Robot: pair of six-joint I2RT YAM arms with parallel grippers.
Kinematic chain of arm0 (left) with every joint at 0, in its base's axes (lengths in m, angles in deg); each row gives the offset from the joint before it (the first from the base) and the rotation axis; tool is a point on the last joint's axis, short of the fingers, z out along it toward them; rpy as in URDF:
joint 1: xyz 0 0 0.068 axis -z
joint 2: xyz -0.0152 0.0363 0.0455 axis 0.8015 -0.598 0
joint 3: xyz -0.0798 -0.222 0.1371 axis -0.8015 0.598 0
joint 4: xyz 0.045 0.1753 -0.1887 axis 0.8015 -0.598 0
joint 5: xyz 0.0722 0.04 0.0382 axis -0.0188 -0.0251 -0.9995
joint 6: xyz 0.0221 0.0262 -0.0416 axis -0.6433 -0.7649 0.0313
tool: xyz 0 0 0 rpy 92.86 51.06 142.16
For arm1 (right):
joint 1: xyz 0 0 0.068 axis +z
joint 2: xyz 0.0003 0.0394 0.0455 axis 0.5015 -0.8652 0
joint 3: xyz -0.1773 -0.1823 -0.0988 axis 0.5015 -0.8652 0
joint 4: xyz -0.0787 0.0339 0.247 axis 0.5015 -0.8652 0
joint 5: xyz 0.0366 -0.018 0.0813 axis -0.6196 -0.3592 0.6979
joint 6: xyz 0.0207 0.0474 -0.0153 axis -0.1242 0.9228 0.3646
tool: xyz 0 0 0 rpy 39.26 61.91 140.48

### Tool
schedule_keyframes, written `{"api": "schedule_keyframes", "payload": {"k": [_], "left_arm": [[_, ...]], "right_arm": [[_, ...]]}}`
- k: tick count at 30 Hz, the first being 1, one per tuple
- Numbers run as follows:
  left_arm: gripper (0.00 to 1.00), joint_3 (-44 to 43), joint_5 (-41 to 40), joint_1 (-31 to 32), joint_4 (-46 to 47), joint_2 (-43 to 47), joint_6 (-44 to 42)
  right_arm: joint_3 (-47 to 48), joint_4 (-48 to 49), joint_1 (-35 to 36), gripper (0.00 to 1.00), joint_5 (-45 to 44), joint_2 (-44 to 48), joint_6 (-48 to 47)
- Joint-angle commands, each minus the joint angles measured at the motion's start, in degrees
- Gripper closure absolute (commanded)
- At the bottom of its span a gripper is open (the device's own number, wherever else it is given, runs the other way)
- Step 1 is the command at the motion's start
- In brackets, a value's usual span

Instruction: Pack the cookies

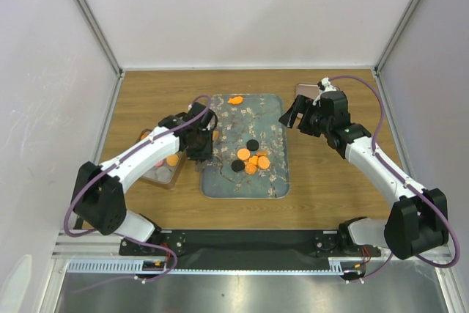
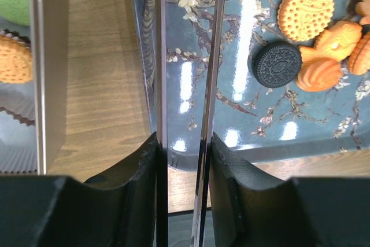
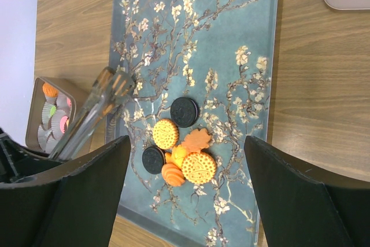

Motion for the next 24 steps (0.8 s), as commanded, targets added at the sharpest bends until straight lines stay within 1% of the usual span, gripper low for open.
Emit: {"api": "schedule_keyframes", "payload": {"k": [1, 7, 12, 21, 24], "left_arm": [[0.65, -2.2, -0.2, -0.7, -0.6, 4.6, -0.4], [0.66, -4.7, -2.0, -1.0, -4.3, 7.7, 0.3], [0.67, -2.6, -2.7, -3.6, -7.1, 14.0, 2.4], [0.66, 3.5, -4.0, -15.4, -13.6, 27.8, 2.5], [0.66, 5.2, -4.2, -17.6, -16.0, 30.5, 3.0]], "right_arm": [[1.2, 1.3, 0.1, 0.13, 0.5, 1.6, -0.2], [1.3, 1.3, 0.1, 0.13, 0.6, 1.6, -0.3], [1.3, 1.3, 0.1, 0.13, 0.5, 1.6, -0.2], [1.3, 1.4, 0.1, 0.13, 0.6, 0.9, -0.2], [1.4, 1.5, 0.0, 0.13, 0.6, 0.9, -0.2]]}}
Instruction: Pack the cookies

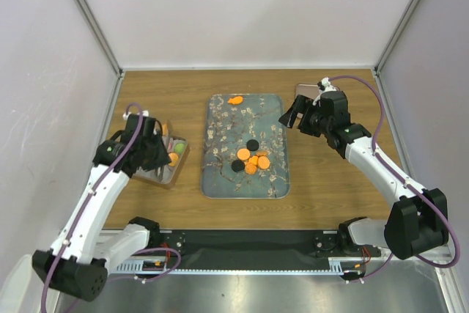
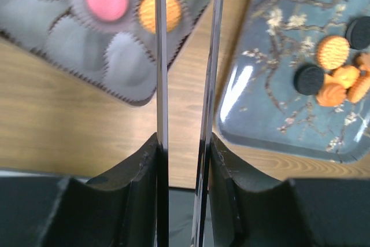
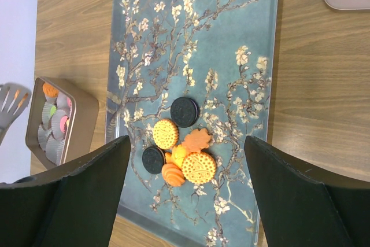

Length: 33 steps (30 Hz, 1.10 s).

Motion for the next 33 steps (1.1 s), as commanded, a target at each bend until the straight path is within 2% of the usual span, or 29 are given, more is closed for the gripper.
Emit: {"api": "schedule_keyframes", "payload": {"k": [1, 15, 33], "left_arm": [[0.65, 1.4, -1.1, -2.8, -3.5, 4.0, 1.2], [0.64, 5.6, -4.4, -11.3, -10.9, 11.1, 4.7], [0.63, 8.2, -6.2, -14.9, -11.9, 11.8, 9.1]], "right_arm": [[1.3, 1.5, 0.1, 0.13, 0.6, 0.7, -0.1], [0.9, 2.5, 0.3, 0.14, 3.6, -0.2, 1.0], [0.9, 3.1, 1.4, 0.14, 6.0, -0.2, 1.8]]}}
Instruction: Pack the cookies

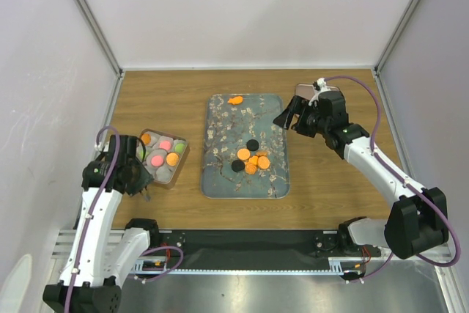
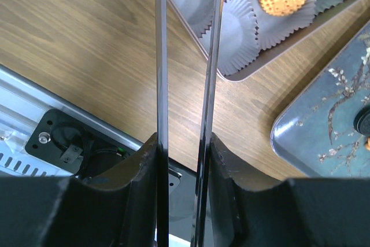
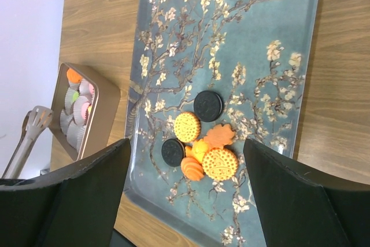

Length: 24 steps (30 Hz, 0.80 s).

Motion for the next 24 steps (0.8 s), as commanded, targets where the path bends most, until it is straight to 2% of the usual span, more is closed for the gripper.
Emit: {"api": "schedule_keyframes", "payload": {"k": [1, 24], "left_arm": [[0.63, 0.6, -1.7, -1.3, 0.1, 0.3, 1.5], [0.6, 5.5, -2.2, -2.5, 1.6, 2.3, 3.9]], "right_arm": [[1.0, 1.7, 0.6, 0.14, 1.3, 0.2, 0.4], [1.4, 1.4, 1.4, 0.14, 2.7, 0.5, 0.7]]}}
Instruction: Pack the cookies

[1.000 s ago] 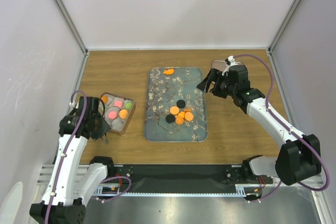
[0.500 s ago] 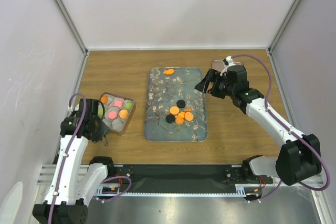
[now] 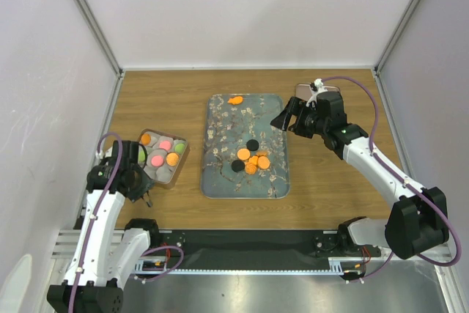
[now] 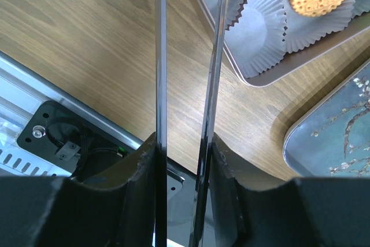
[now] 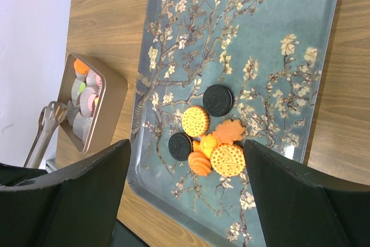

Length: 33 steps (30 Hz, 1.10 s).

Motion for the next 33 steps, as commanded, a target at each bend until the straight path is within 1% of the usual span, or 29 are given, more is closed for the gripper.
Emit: {"api": "schedule_keyframes", "payload": {"k": [1, 3, 7, 10, 23, 33], "left_arm": [[0.6, -0.5, -1.7, -0.9, 0.3, 1.0, 1.4], [0.57, -0.8, -1.6, -0.9, 0.1, 1.0, 1.4], [0.57, -1.6, -1.2, -0.9, -0.1, 0.8, 1.5], [0.55, -1.7, -1.3, -0.9, -0.5, 1.1, 1.5], [0.54, -2.9, -0.9, -0.9, -1.4, 2.0, 1.3], [0.54, -7.6, 0.1, -0.9, -1.2, 1.2, -2.1]], "right_arm": [[1.4, 1.4, 0.3, 0.14, 1.0, 0.4, 0.5], [1.4, 1.4, 0.4, 0.14, 1.0, 0.5, 0.5], [1.4, 1.4, 0.4, 0.14, 1.1, 0.8, 0.5], [1.4, 1.4, 0.4, 0.14, 1.1, 0.7, 0.5], [1.4, 1.4, 0.5, 0.14, 1.2, 0.8, 0.5], [1.3, 1.8, 0.4, 0.14, 1.0, 0.2, 0.7]]}}
